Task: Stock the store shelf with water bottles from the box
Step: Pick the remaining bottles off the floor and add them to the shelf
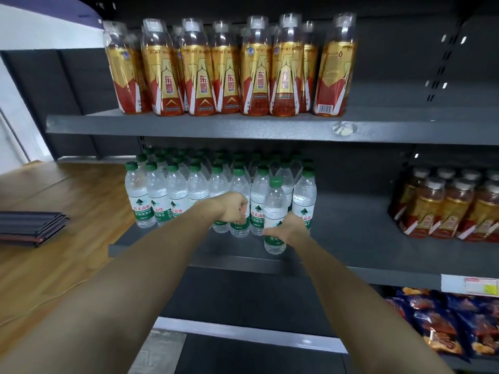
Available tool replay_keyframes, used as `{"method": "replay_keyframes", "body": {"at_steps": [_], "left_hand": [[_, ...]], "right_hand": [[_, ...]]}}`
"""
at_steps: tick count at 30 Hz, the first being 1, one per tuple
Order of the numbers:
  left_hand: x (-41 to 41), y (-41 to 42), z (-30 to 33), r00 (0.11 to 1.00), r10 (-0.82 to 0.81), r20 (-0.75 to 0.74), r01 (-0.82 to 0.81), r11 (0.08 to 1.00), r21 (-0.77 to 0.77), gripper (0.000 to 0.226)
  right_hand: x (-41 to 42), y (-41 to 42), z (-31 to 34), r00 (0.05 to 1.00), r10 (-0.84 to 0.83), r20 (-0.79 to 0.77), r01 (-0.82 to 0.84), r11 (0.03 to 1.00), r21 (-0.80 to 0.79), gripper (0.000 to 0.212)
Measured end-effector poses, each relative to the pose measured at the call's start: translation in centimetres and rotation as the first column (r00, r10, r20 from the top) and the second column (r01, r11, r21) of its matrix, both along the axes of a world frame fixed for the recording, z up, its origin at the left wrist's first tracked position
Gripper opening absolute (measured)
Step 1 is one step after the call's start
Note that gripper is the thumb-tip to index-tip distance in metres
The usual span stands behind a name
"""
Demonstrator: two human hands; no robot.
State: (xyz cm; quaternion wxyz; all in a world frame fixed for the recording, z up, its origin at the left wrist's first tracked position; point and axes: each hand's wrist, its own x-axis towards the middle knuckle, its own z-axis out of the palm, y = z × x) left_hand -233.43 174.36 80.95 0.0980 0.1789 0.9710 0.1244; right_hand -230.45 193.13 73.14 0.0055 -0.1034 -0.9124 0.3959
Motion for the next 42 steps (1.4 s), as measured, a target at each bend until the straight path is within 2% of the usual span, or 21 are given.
{"method": "replay_keyframes", "body": {"at_steps": [6, 10, 12, 15, 24, 30, 35, 42], "left_hand": [[-0.5, 1.2, 1.6, 0.999, -0.041, -0.021, 0.040, 0.998, -0.040, 0.017], [-0.6, 2.0, 2.4, 0.998, -0.063, -0.006, 0.063, 0.997, -0.049, 0.012], [-0.5, 2.4, 2.7, 0.998, -0.068, -0.013, 0.067, 0.996, -0.053, 0.012], [-0.3, 2.7, 2.9, 0.998, -0.066, -0.019, 0.065, 0.995, -0.073, 0.013], [-0.6, 2.5, 2.0, 0.996, -0.081, -0.037, 0.076, 0.988, -0.135, 0.013], [-1.0, 2.5, 2.1, 0.997, -0.079, -0.021, 0.076, 0.989, -0.129, 0.014], [-1.4, 2.3, 2.8, 0.996, -0.086, -0.017, 0.084, 0.990, -0.117, 0.009], [-2.1, 2.6, 2.8, 0.996, -0.083, -0.020, 0.079, 0.985, -0.152, 0.014]], "right_hand": [[-1.0, 1.8, 6.3, 0.994, 0.100, -0.050, -0.097, 0.993, 0.065, 0.081], [-1.3, 2.0, 9.9, 0.977, 0.156, -0.143, -0.134, 0.979, 0.152, 0.066], [-1.2, 1.8, 10.7, 0.970, 0.207, -0.124, -0.180, 0.962, 0.204, 0.067], [-0.7, 1.3, 10.9, 0.956, 0.291, -0.027, -0.267, 0.906, 0.328, 0.079], [-1.0, 0.7, 9.6, 0.976, 0.160, -0.146, -0.087, 0.907, 0.412, 0.077], [-2.6, -0.3, 9.3, 0.980, 0.112, -0.165, -0.019, 0.875, 0.483, 0.070], [-4.0, 0.0, 9.4, 0.982, 0.088, -0.164, 0.003, 0.873, 0.488, 0.048], [-5.3, -0.3, 9.2, 0.988, 0.049, -0.144, 0.019, 0.898, 0.440, 0.026]]}}
